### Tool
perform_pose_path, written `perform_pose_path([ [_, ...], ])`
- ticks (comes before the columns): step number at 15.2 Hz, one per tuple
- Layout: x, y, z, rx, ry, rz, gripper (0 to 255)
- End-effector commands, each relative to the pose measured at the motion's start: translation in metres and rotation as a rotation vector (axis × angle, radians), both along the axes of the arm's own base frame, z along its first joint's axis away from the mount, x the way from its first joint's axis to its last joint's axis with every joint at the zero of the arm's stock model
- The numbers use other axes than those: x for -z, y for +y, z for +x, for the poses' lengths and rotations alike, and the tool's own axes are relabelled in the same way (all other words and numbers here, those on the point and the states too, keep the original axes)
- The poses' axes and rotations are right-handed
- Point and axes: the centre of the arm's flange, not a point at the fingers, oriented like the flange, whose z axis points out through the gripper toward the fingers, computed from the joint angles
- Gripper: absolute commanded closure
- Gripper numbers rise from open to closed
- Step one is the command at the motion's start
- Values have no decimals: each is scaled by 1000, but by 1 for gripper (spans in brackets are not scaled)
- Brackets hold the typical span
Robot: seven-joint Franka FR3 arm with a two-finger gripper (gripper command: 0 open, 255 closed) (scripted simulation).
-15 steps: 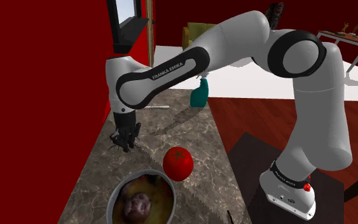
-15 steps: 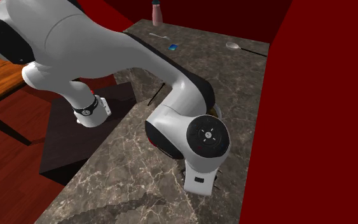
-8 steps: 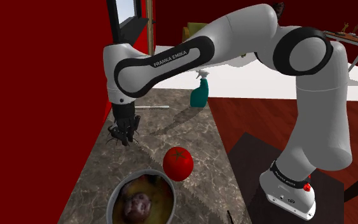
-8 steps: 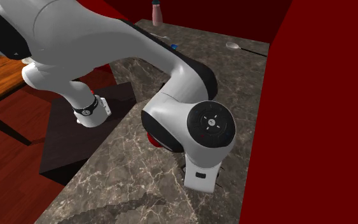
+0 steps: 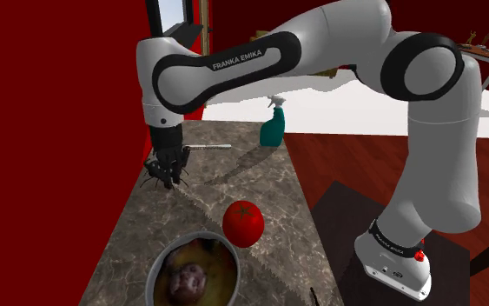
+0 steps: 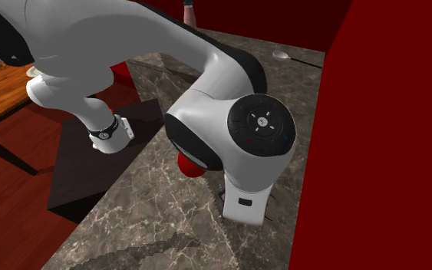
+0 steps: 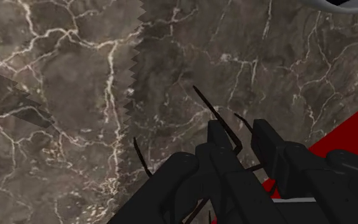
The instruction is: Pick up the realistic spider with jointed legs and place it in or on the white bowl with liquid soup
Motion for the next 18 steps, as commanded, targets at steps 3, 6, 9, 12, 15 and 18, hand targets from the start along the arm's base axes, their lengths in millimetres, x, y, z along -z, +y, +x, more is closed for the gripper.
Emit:
perform_pose_path([
  [3,-21,0,1,0,0,0,255],
  [6,-37,0,1,0,0,0,255],
  [9,-44,4,-12,0,0,0,255],
  [12,-44,17,-49,0,0,0,255],
  [15,-45,29,-87,0,0,0,255],
  [18,-45,42,-124,0,0,0,255],
])
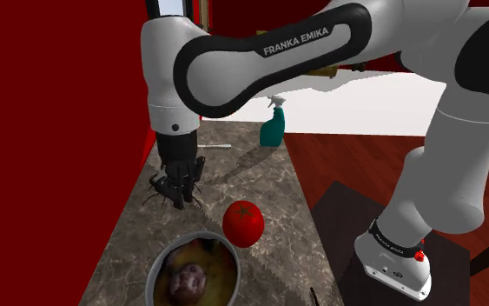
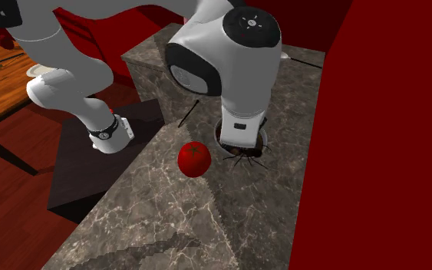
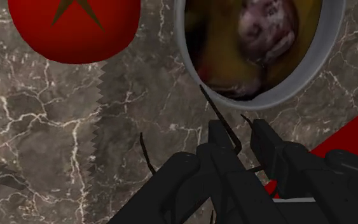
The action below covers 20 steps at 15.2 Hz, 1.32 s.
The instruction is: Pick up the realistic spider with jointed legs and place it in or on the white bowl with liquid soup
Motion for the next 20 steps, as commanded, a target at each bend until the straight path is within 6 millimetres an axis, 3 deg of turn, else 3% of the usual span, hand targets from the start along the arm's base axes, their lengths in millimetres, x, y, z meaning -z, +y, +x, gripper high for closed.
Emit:
perform_pose_path([
  [1,2,8,-28,1,-1,0,255],
  [10,1,47,-143,1,-1,0,255],
  [20,54,47,-143,1,-1,0,255],
])
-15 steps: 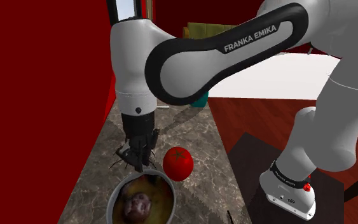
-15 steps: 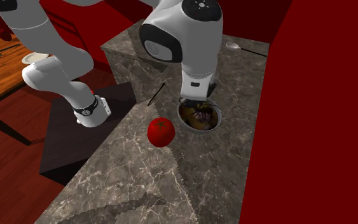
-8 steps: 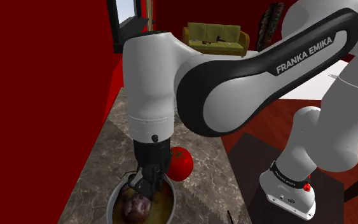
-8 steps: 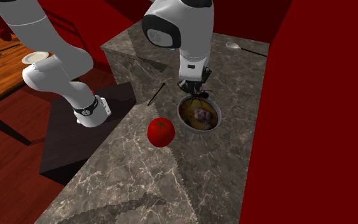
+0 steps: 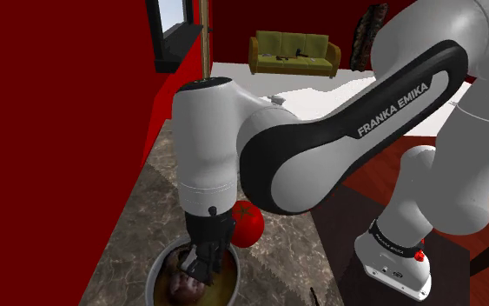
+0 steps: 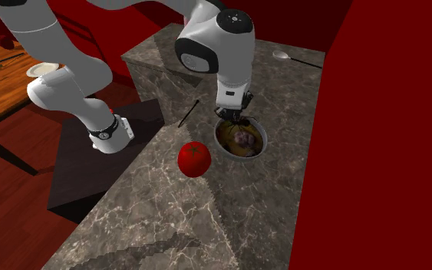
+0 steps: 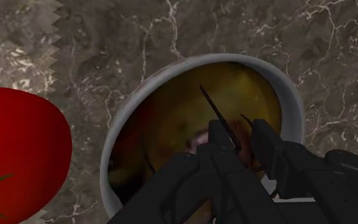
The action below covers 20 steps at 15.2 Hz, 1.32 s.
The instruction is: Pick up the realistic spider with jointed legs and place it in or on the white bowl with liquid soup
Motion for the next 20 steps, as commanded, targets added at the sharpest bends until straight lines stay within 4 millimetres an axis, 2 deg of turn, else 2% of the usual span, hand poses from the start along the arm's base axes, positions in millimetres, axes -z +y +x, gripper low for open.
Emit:
perform_pose_path([
  [1,11,0,0,0,0,0,255],
  [4,26,0,0,0,0,0,255],
  [11,26,0,0,0,0,0,255],
  [12,26,0,0,0,0,0,0],
  [17,26,0,0,0,0,0,0],
  [20,-12,-6,7,0,0,0,0],
])
